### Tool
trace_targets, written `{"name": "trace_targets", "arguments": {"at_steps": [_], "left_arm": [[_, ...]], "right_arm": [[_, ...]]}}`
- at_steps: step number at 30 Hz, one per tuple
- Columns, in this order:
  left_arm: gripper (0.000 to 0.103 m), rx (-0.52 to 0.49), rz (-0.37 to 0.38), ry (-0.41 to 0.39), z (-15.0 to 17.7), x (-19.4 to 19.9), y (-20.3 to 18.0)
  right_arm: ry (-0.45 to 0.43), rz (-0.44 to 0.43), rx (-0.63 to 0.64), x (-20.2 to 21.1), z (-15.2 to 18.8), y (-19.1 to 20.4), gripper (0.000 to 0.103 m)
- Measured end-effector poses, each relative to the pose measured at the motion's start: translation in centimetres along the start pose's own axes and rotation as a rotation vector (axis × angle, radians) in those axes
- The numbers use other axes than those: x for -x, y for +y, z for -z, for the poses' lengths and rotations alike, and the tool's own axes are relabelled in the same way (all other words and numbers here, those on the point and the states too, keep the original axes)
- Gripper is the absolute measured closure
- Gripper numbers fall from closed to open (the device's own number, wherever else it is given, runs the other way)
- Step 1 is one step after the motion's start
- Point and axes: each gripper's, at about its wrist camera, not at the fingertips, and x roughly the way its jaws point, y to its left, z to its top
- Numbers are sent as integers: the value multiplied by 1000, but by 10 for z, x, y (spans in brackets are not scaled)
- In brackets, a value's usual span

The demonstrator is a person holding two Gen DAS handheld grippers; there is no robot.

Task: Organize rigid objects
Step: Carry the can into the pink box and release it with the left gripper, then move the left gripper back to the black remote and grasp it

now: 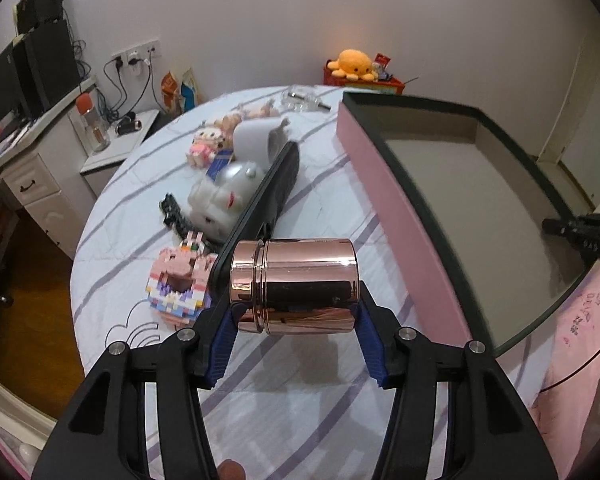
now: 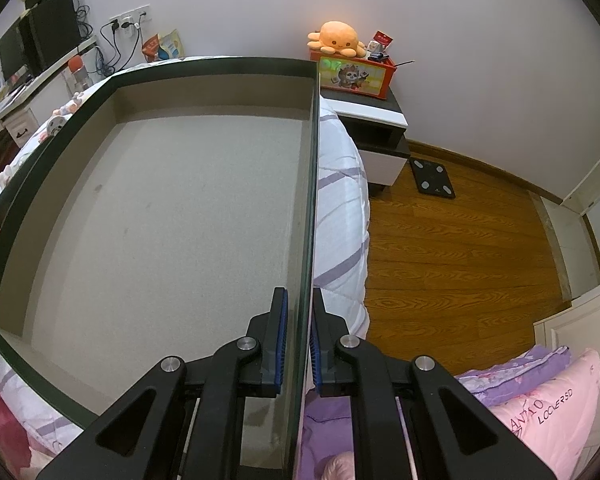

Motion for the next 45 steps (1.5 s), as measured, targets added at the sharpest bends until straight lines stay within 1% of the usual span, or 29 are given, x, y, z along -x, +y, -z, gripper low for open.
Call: {"name": "trace_targets", "arguments": {"at_steps": [6,8,12,16,21,25,28,34,36,37,38,39,43,45], "left_arm": [[48,-27,25,-47,-18,16,-16],[48,-45,37,-62,-25,20,-26],[48,-91,86,-86,-41,24,-55],[48,-130,136,-70,-50,15,-80],[48,-163,161,-26,-52,-4,-104],[48,-174,158,12,-51,-18,-112],[48,-181,153,25,-48,-22,-116],[48,-183,150,19,-45,-18,-114],[45,-174,157,16,-44,-15,-110],[39,-168,165,14,-44,-12,-107],[31,-162,173,8,-43,-9,-104],[28,-154,180,-2,-42,-3,-99],[24,-135,173,-33,-38,15,-76],[21,-127,133,-48,-32,24,-57]], "right_arm": [[3,-15,5,0,3,-1,94],[5,-9,13,-1,3,1,94],[4,4,37,0,4,4,94],[-1,7,70,-1,6,6,94],[-5,-14,102,0,10,8,93],[-7,-18,108,1,11,9,93],[-4,-25,103,1,11,8,93],[-2,-20,109,1,11,9,93],[-2,-26,109,2,11,9,93],[-2,-29,109,3,11,9,93],[-2,-33,114,3,12,10,92],[-2,-36,119,4,13,10,92],[-2,-60,135,6,16,14,90],[-2,-64,140,7,17,15,90]]}}
